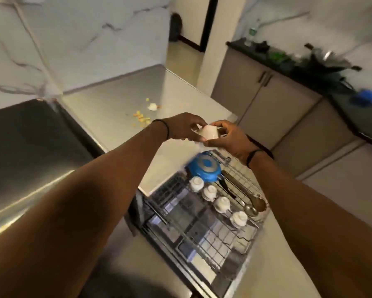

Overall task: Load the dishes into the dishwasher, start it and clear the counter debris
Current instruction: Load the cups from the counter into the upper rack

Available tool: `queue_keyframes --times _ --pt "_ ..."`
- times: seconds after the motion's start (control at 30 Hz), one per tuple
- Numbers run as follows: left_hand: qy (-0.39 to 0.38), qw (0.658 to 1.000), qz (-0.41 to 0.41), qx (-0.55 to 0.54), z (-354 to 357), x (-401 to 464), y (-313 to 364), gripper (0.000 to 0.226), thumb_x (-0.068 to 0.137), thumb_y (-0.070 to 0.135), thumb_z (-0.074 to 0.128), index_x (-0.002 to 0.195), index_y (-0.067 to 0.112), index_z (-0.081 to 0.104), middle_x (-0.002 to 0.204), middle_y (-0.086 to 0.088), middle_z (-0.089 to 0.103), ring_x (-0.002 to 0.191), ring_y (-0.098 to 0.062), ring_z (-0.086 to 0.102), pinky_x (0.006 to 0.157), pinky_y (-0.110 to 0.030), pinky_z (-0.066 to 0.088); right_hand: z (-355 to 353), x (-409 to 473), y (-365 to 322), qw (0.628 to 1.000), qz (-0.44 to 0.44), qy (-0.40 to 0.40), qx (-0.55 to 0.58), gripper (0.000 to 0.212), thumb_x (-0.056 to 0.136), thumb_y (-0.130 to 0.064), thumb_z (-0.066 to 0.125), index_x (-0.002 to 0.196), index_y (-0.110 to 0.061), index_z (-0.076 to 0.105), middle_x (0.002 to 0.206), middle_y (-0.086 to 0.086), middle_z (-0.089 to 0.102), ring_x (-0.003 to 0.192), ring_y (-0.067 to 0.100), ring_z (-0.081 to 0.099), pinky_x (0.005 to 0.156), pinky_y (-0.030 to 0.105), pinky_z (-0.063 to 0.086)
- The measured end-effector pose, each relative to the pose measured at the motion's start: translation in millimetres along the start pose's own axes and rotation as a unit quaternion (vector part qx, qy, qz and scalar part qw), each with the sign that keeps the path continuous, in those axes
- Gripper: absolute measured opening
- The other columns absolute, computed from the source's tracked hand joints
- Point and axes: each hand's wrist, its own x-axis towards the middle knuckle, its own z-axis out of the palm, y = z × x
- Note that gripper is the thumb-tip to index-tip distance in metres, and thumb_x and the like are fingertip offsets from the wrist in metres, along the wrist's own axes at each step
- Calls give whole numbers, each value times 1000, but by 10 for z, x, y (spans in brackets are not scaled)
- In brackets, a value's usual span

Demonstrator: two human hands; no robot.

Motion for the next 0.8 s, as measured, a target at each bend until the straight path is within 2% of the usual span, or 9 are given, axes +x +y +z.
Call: queue_keyframes --times 0.07,0.2,0.3,0.4,0.53,0.7,0.8 --pt "-34 999 20 30 413 292 237 50 76 16 81 121 5 61 112 -11 65 98 -18 59 68 -6 44 -318 -165 355 999 19 4 -44 54 64 -16 87 111 -16 60 98 -2 61 93 19 58 82 35 50" --pt "-104 986 3 127 1282 609 456 46 76 15 80 117 2 64 117 -17 64 107 -30 58 86 -31 44 -555 -506 1090 991 42 -19 -129 59 60 -20 89 113 -16 61 104 -1 60 91 15 55 67 15 41" --pt "-135 978 -41 154 1902 708 437 49 77 21 80 120 7 61 121 -14 61 111 -30 56 90 -35 43 -559 -711 1659 986 77 -60 -137 68 62 -24 88 121 -18 57 114 0 58 100 16 54 76 22 41" --pt "-153 974 -70 149 2493 693 365 49 77 20 77 122 10 59 122 -10 61 113 -29 56 93 -37 44 -496 -934 2184 977 103 -93 -162 67 62 -27 86 122 -21 56 111 -2 60 98 18 56 78 26 43" --pt "-162 969 -102 153 3127 563 134 37 73 31 72 104 14 63 105 -9 68 101 -29 63 90 -42 50 -195 -1216 2763 972 110 -105 -181 65 56 -38 81 113 -20 57 107 8 65 98 29 62 81 35 50" --pt "-164 968 -142 128 3609 501 -276 31 81 28 66 109 15 60 106 -9 67 99 -27 64 86 -39 52 295 -1417 3221 964 108 -96 -222 61 66 -31 73 121 -16 53 116 12 55 102 36 54 84 36 44" --pt "-184 959 -156 148 3898 444 -451 35 81 35 56 109 13 58 108 -11 66 100 -30 64 86 -40 52 560 -1591 3449 949 134 -122 -258 61 72 -30 67 127 -17 46 120 9 51 105 33 49 82 37 44"
